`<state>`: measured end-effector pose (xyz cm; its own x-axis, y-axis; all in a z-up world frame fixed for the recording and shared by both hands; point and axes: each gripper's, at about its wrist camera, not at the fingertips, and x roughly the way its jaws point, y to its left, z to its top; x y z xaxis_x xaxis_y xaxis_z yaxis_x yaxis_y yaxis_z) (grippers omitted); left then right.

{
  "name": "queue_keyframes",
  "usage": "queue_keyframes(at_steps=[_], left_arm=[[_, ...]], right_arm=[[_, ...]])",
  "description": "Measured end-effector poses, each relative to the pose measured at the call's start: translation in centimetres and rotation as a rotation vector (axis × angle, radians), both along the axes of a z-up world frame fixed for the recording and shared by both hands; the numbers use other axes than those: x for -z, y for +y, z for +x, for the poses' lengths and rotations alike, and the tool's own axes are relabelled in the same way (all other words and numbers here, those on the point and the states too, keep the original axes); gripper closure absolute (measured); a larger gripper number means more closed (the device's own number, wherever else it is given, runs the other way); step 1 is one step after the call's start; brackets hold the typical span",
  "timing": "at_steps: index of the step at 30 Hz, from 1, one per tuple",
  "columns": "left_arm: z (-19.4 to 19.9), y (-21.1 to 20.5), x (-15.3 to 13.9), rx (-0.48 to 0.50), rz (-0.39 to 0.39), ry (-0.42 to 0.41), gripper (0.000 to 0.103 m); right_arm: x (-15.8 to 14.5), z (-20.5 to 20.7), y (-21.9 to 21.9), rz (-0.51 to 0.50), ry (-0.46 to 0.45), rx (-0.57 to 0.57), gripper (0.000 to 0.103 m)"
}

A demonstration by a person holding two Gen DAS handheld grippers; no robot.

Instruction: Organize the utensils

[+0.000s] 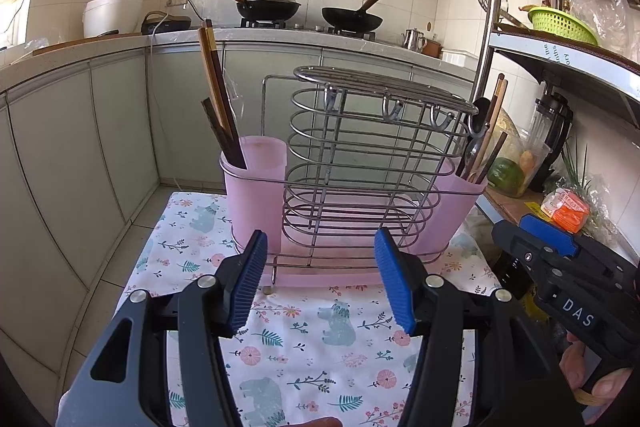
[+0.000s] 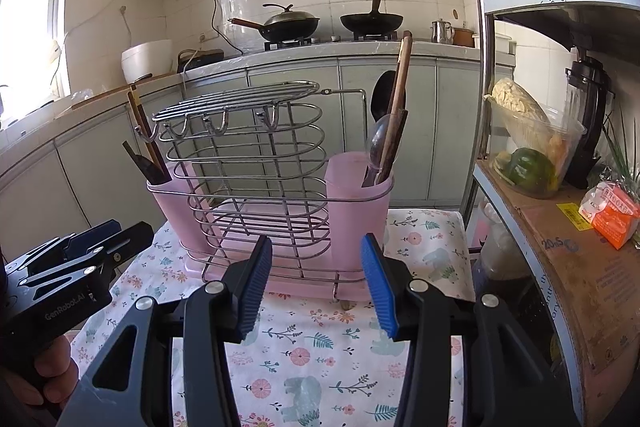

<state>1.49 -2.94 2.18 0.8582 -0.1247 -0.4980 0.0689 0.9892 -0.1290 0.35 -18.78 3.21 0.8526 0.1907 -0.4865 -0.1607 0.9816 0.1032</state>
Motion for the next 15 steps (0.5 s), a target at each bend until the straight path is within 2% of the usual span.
queue_keyframes(at_steps=[15], left_arm=[[-0.08,0.16,0.08,-0.003,-0.001,0.005,0.047]], right_arm=[[0.07,0.01,0.3,-0.009,0.003,-0.004,0.057]])
